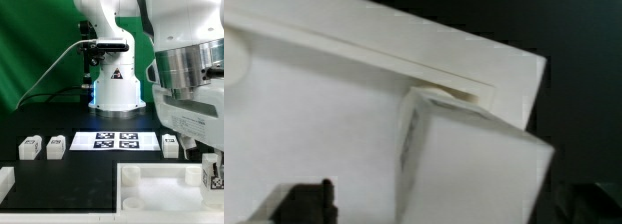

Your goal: Assemble one leg

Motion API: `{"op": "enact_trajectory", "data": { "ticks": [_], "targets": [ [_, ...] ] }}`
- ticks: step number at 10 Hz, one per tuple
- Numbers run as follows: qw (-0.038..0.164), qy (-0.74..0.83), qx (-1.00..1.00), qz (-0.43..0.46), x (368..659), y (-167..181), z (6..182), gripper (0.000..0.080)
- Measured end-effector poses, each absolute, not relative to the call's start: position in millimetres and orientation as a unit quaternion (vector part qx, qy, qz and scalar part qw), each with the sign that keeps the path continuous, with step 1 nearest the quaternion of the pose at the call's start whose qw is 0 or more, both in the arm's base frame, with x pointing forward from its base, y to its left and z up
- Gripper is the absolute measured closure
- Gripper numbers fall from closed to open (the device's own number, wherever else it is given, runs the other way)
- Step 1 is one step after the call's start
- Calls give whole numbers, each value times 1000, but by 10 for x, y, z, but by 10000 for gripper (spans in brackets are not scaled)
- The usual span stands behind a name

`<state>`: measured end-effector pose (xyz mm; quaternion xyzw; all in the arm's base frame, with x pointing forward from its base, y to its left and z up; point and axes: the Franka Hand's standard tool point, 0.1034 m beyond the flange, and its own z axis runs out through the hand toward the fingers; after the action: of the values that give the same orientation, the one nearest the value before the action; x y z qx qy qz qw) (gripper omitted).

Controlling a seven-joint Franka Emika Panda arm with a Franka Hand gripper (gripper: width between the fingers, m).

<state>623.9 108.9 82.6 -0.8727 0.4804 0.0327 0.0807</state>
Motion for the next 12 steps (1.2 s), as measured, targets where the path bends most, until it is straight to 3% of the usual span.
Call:
{"op": "enact_trajectory", "data": {
  "ticks": [1, 4, 5, 7, 8, 9, 10, 11, 12],
  "targets": [
    [64, 388, -919, 36, 6275, 1145, 820, 159],
    [73, 276, -958, 15, 6314, 1112, 813, 151],
    [46, 121, -992, 3, 6344, 1092, 843, 151],
    [45, 79, -996, -2, 6356, 1085, 847, 151],
    [47, 104, -993, 0, 6354, 1096, 847, 250],
    [48, 132, -990, 1, 6354, 1104, 847, 250],
    [50, 185, -981, 4, 6353, 1117, 848, 433],
    [52, 236, -970, 7, 6351, 1119, 847, 508],
    [52, 275, -960, 10, 6352, 1115, 846, 508]
  ]
}}
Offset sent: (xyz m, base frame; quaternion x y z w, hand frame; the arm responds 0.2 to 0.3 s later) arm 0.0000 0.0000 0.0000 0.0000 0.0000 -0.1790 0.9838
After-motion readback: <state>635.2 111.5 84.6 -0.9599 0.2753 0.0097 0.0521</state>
